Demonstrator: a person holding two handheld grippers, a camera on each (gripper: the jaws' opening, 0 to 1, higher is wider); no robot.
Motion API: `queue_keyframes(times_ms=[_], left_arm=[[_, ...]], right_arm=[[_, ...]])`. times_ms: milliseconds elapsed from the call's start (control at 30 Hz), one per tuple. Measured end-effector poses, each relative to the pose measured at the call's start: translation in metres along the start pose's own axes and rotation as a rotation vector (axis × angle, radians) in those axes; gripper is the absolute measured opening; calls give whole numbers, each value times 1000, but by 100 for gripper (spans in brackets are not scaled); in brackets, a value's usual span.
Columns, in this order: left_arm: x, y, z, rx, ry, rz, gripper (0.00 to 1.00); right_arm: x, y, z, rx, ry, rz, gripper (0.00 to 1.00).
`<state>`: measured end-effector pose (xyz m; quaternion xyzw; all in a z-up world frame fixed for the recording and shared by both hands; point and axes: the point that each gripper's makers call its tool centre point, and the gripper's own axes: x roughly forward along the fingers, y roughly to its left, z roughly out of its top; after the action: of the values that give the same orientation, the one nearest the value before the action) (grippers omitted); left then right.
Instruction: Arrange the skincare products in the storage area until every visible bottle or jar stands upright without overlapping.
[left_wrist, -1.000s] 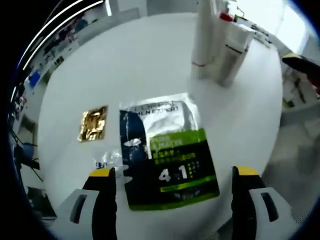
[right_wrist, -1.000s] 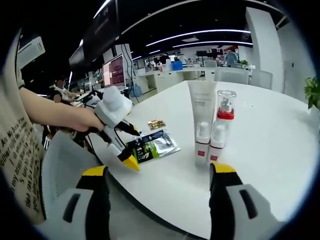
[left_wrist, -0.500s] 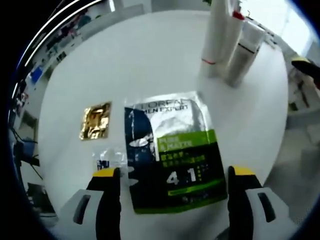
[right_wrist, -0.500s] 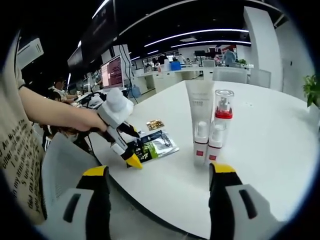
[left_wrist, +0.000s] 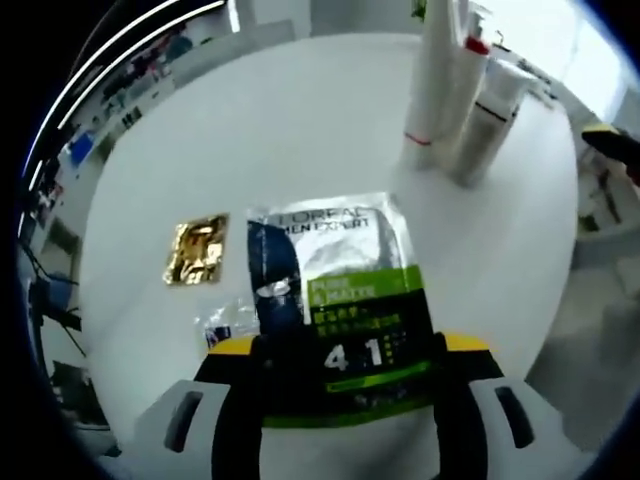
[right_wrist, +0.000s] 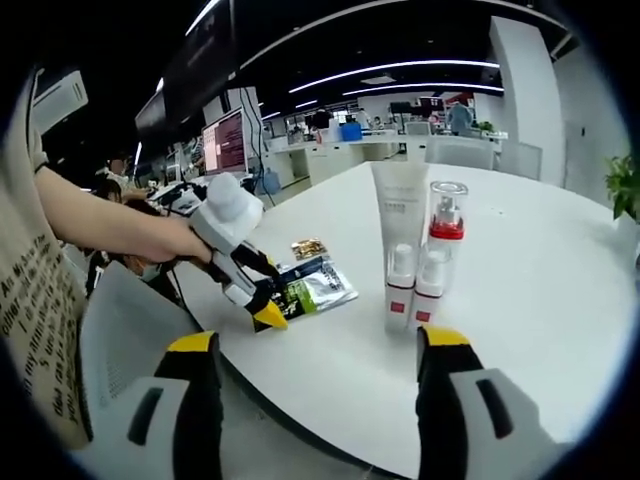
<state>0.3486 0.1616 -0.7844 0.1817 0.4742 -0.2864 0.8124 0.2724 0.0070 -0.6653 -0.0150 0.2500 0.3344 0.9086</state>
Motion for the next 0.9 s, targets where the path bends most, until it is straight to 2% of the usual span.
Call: queue_keyframes(times_ms=[233,300,333,467,567,700,767,900], left_arm=[[0,1,0,-14,0,-6,60],[-5,4,9,-64,-52,-9,49],[-5,4,7,-62,-36,-10,47],[-4,2,7,-40,-33,-9,41],[-4,-3,7,-41,-38,-21,28],[-3,-6,8,-51,-45,-25,24],[-6,-6,10,-64,-59,-23,21],[-16,-6,23,-96,-133,-27,12]], right_arm=[[-1,-2,1,0,-7,-6,79],[-1,-3,1,-1,-6,-9,79],[-1,-3,0,-2,-4,-10,78],[0,-3,-1,-12,3,-8,77],[0,-2,-1,-16,5,-8,77],[0,-2,-1,-23,7,-5,76],[0,-1,-1,-23,6,-4,76],[-1,-2,0,-18,-1,-5,76]])
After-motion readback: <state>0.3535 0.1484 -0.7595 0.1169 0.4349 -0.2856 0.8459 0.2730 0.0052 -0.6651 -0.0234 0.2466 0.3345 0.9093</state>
